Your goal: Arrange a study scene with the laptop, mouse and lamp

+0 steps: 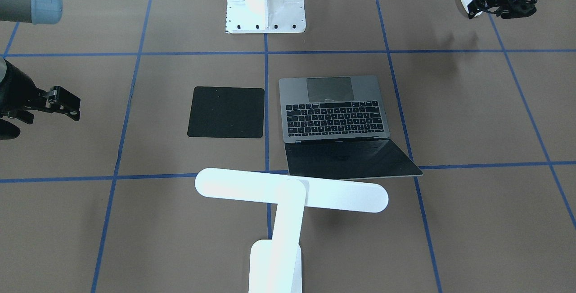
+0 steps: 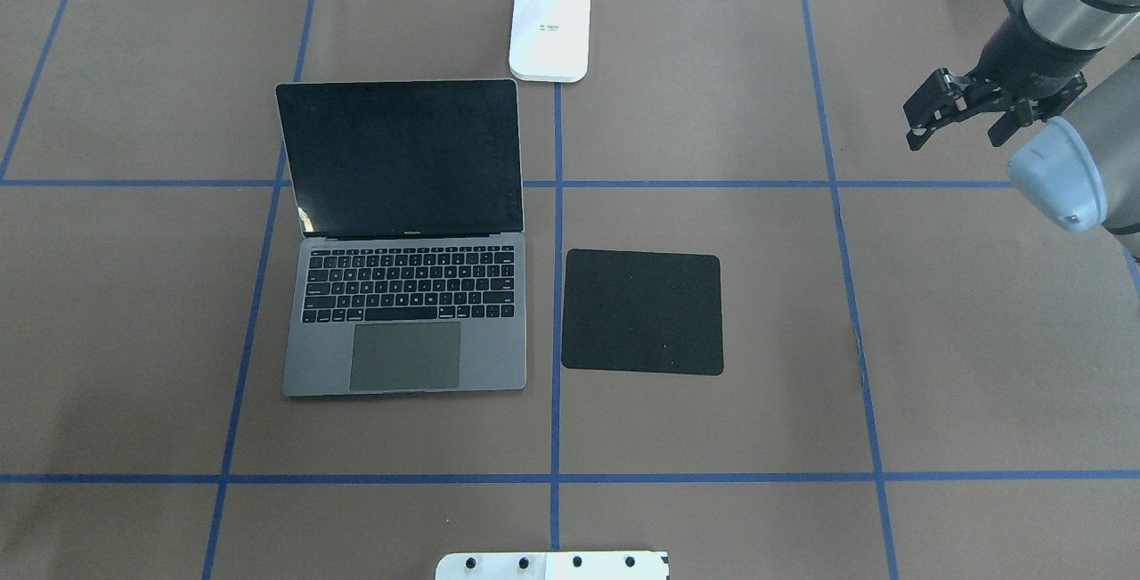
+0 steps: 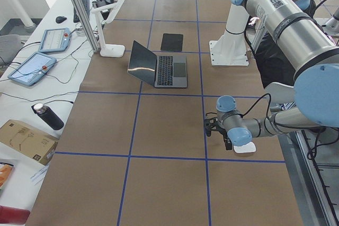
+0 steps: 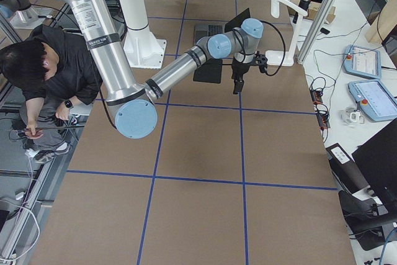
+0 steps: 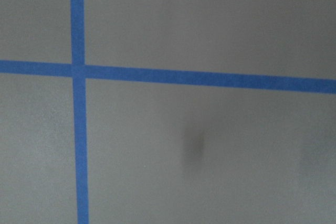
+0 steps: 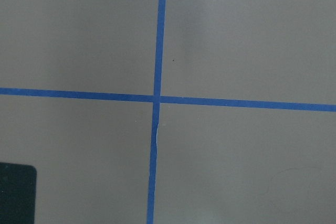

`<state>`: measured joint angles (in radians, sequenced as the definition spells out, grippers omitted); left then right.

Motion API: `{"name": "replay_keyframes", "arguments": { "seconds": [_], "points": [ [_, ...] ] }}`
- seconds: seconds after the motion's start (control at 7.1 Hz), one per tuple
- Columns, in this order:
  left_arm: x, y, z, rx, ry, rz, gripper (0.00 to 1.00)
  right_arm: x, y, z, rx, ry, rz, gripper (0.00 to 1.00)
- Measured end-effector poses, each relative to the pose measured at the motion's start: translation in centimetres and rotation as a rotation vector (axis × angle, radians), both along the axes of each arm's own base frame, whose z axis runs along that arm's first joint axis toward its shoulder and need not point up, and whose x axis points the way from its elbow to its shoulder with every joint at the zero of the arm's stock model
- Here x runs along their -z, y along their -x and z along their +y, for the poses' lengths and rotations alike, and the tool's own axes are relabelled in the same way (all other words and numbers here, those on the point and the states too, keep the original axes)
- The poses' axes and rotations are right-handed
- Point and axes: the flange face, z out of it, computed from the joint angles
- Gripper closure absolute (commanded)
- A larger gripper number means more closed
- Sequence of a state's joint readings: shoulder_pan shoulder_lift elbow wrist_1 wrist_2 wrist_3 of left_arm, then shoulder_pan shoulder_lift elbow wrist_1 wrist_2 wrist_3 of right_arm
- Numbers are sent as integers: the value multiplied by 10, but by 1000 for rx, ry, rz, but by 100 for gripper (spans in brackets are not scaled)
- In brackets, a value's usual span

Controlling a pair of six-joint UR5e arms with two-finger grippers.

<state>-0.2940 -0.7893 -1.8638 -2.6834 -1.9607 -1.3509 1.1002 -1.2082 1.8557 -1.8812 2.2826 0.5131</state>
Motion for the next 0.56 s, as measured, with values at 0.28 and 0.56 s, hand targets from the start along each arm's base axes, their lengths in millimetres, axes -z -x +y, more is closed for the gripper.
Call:
{"name": "replay_keyframes", "arguments": {
  "seconds": [0.28, 0.56],
  "points": [
    [-6, 1, 7, -18, 15, 1, 0, 2, 6, 3, 11, -4, -2, 0],
    [-10, 2, 13, -33, 26, 1, 0, 5, 11, 7, 19, -9, -5, 0]
  ]
}}
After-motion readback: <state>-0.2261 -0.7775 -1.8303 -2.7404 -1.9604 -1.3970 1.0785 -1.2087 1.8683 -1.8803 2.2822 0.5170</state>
